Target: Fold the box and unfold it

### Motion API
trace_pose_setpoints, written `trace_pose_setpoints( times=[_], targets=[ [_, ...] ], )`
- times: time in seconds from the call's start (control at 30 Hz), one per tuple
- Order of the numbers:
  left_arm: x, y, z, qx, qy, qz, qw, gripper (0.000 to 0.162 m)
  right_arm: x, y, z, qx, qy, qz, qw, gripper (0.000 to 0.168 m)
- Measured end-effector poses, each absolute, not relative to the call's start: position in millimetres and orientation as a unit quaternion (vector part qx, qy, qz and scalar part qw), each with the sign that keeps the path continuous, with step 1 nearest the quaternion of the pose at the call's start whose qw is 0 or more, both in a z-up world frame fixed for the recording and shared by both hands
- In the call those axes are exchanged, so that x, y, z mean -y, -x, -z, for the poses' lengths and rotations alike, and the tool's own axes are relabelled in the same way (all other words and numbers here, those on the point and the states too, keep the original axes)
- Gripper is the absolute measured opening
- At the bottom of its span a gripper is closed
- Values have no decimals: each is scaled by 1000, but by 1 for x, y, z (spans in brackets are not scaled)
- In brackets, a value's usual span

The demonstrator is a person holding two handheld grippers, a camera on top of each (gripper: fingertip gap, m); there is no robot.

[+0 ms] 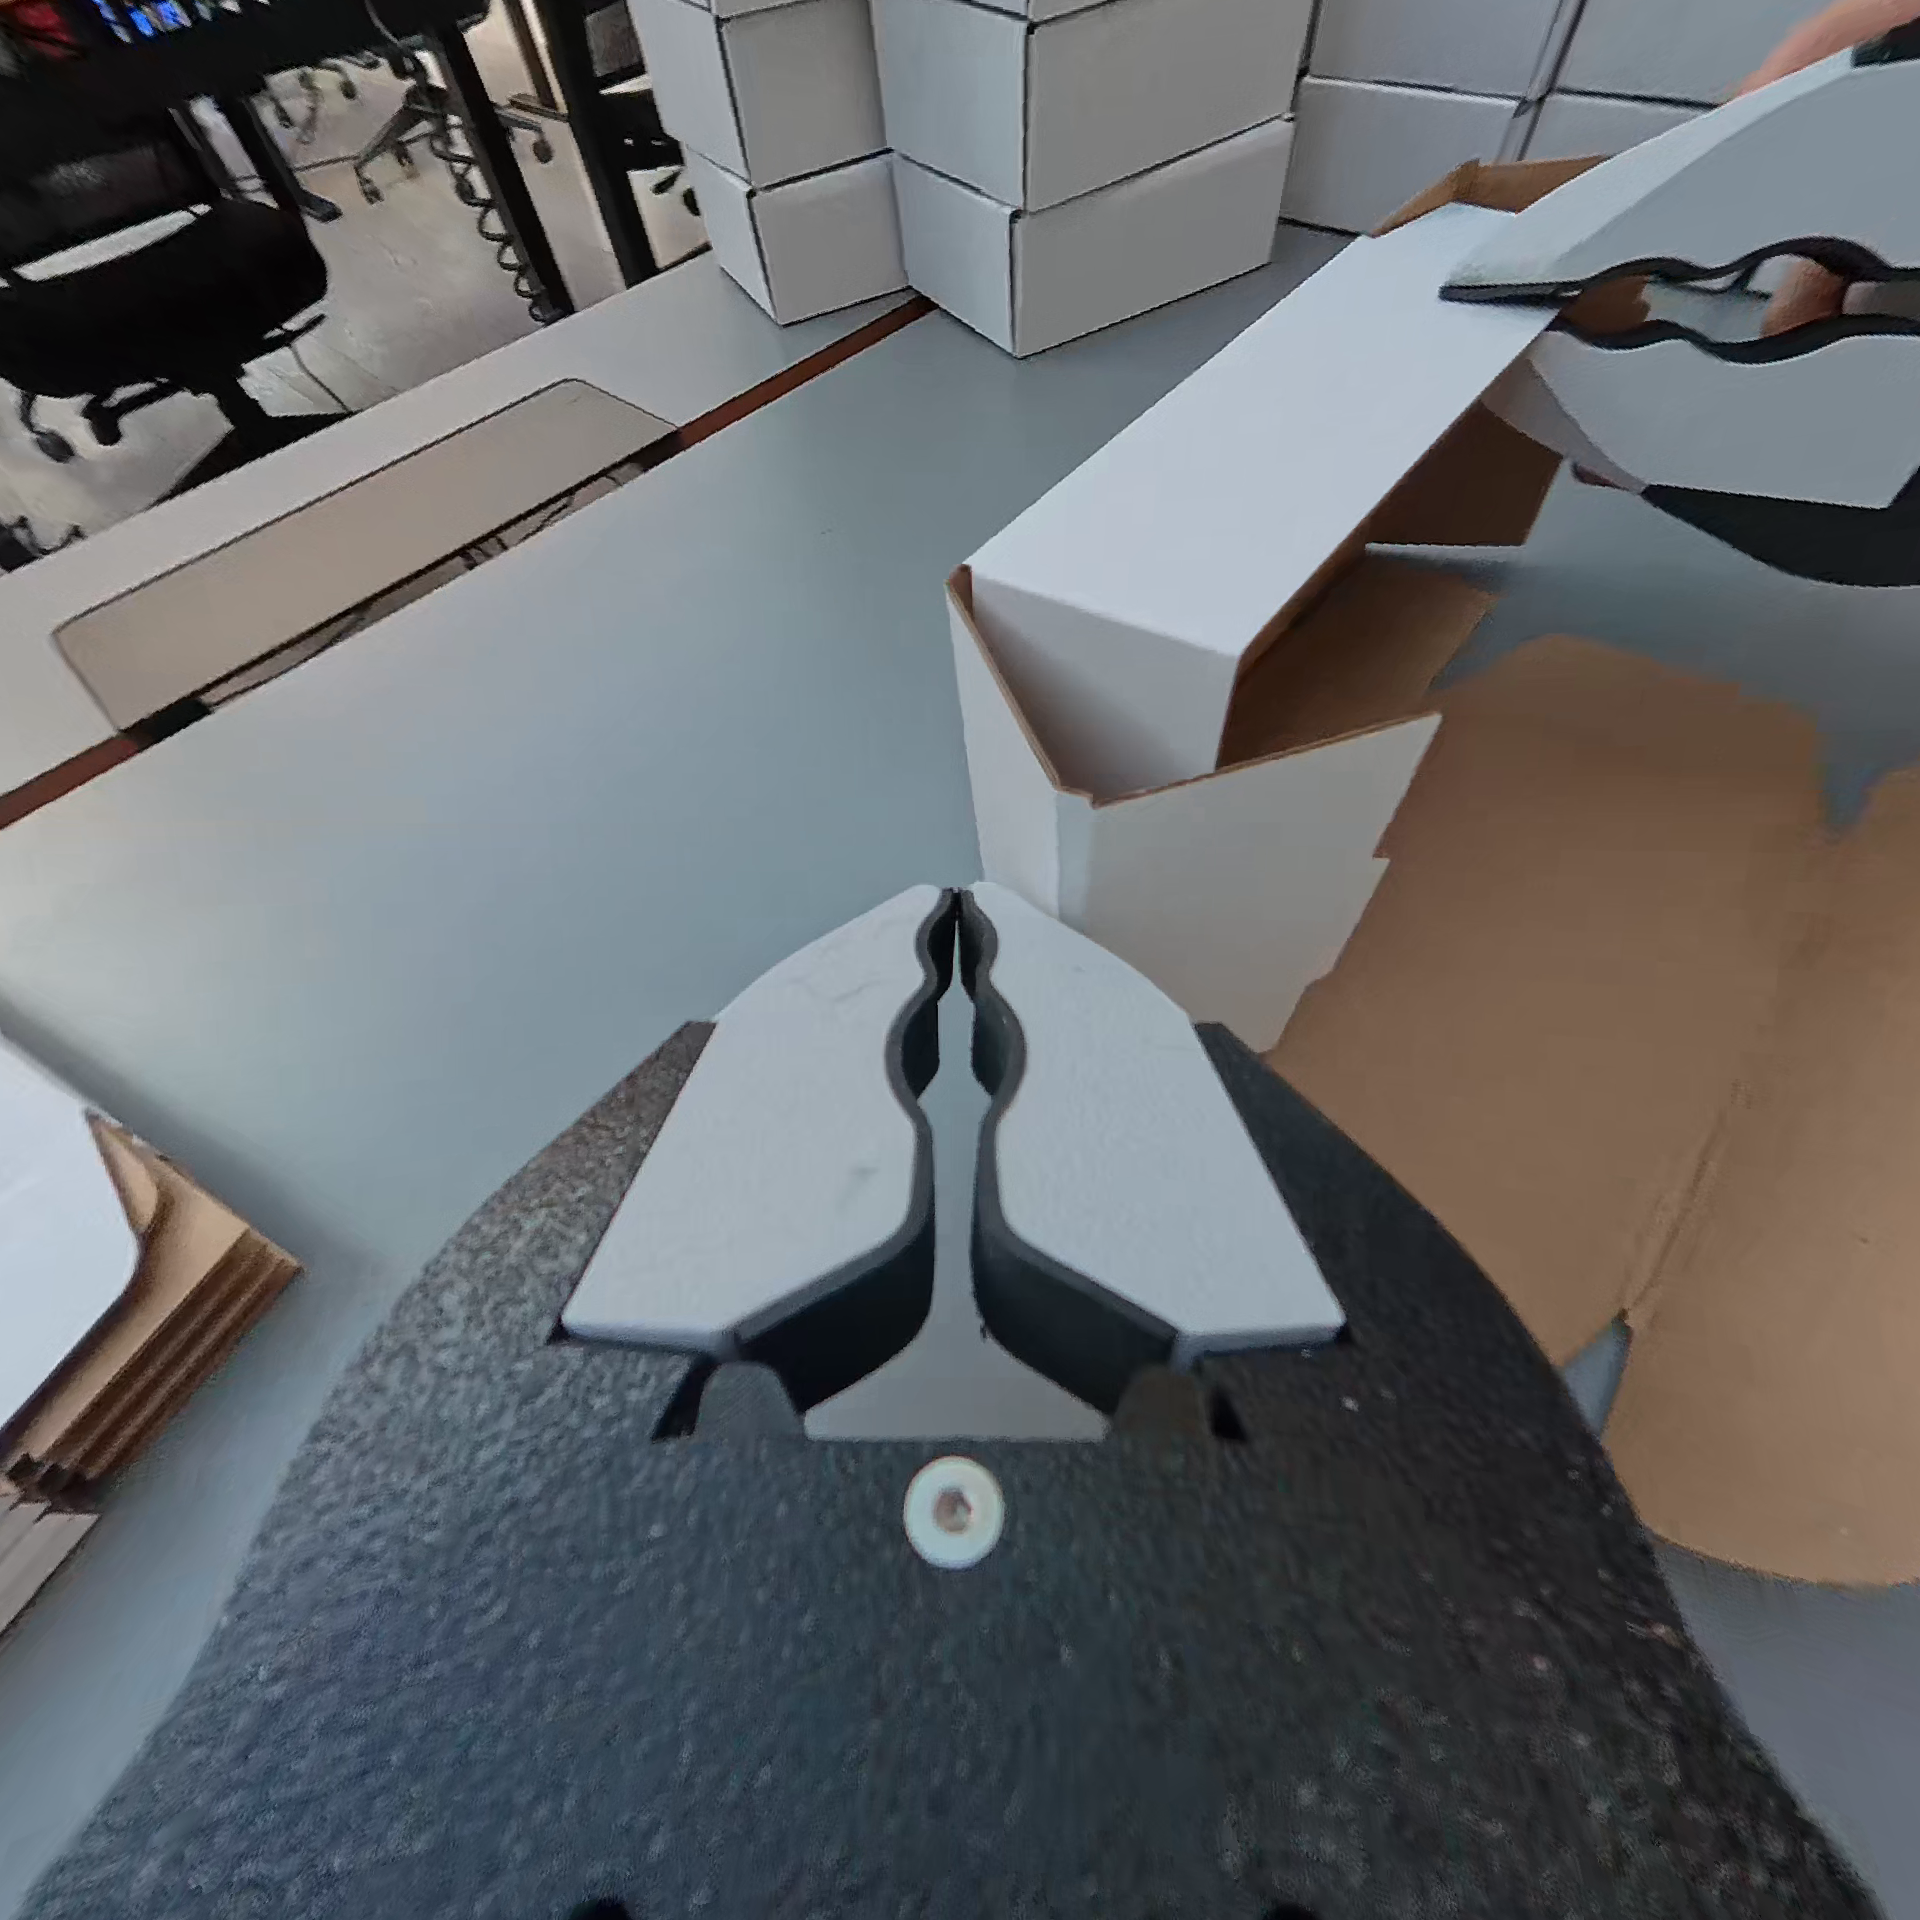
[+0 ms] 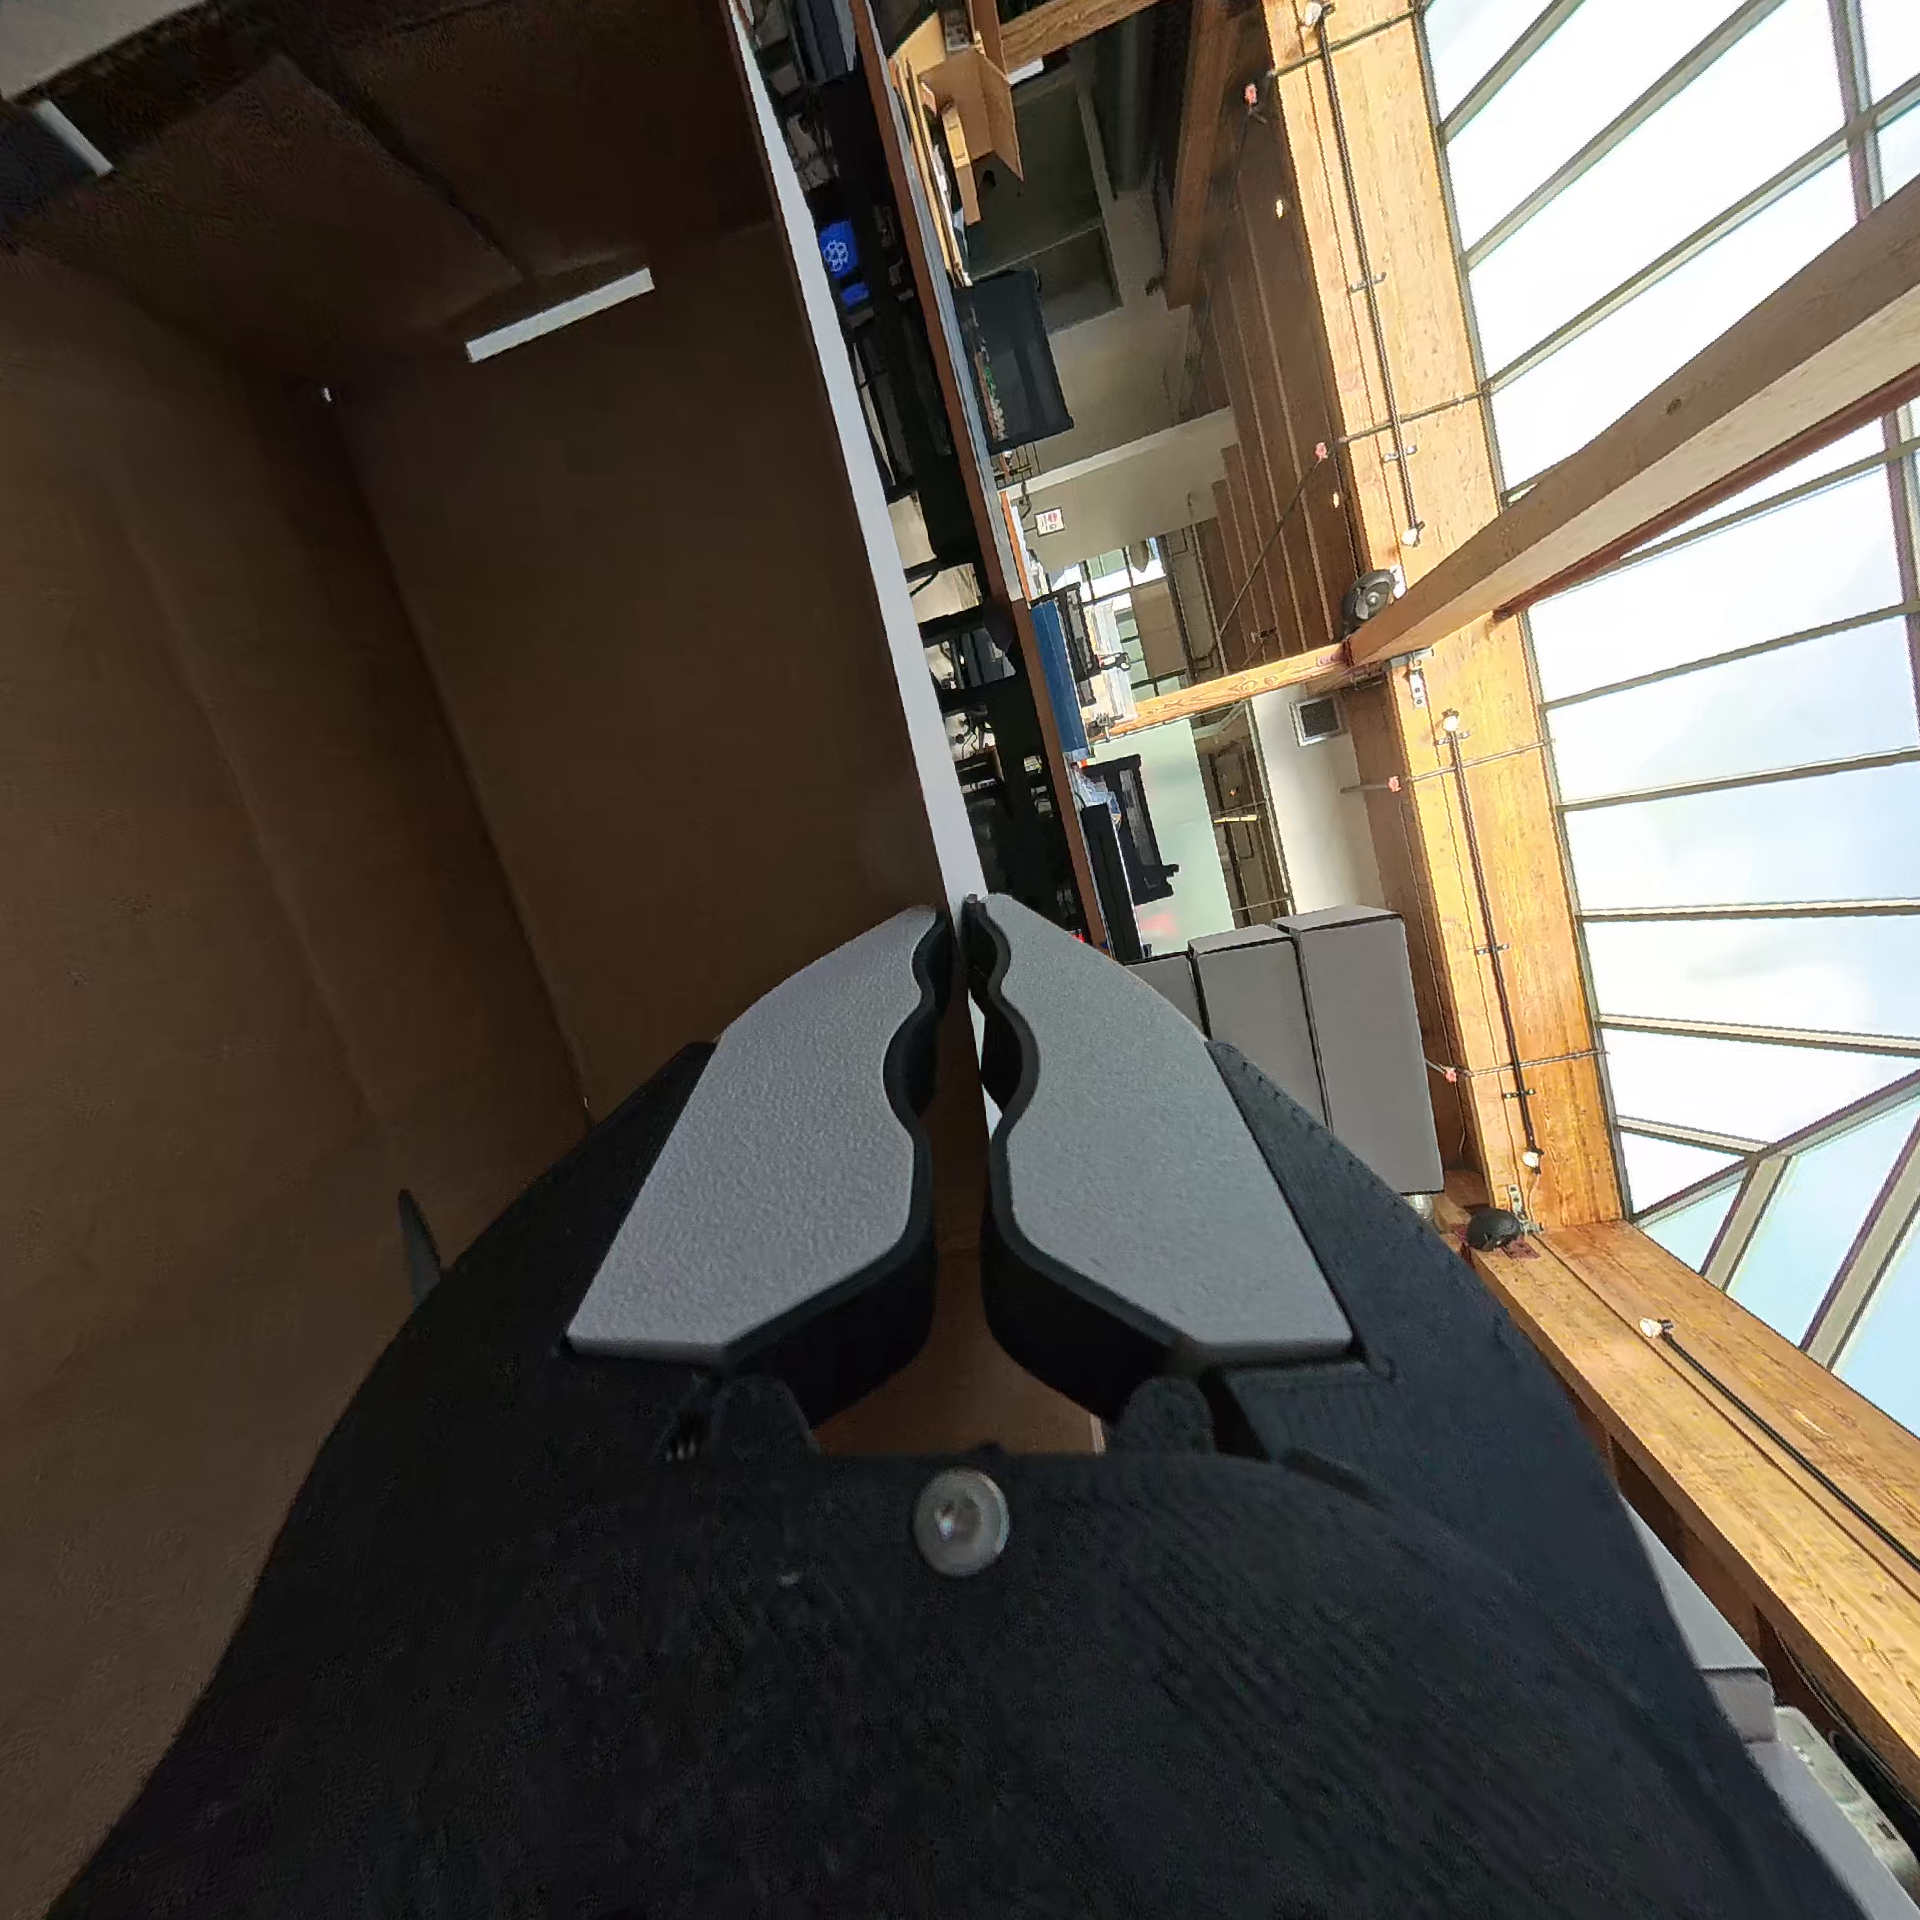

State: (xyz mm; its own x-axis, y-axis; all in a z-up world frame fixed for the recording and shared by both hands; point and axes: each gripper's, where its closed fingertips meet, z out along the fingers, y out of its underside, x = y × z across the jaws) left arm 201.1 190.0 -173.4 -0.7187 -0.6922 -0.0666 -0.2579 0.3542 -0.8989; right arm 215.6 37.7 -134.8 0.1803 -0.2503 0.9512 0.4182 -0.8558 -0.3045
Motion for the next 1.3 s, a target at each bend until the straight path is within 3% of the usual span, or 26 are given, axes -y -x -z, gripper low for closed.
trace_pose_setpoints(
  times=[0.27,0.37,0.67,0.97,1.1,1.3],
  targets=[
    [-193,-177,183,-815,200,529,126,17,-38,-209,136,93,718,638,263,3],
    [-189,-176,186,-827,172,517,138,13,-38,-209,136,95,720,636,260,3],
    [-178,-169,187,-845,154,485,167,20,-38,-209,135,90,743,614,251,3],
    [-161,-175,187,-828,239,462,211,22,-38,-208,136,87,751,603,255,4],
    [-159,-186,185,-818,251,458,241,40,-39,-205,138,99,746,608,253,4],
    [-152,-197,184,-810,290,431,273,38,-39,-206,137,83,773,565,276,6]
  ],
)
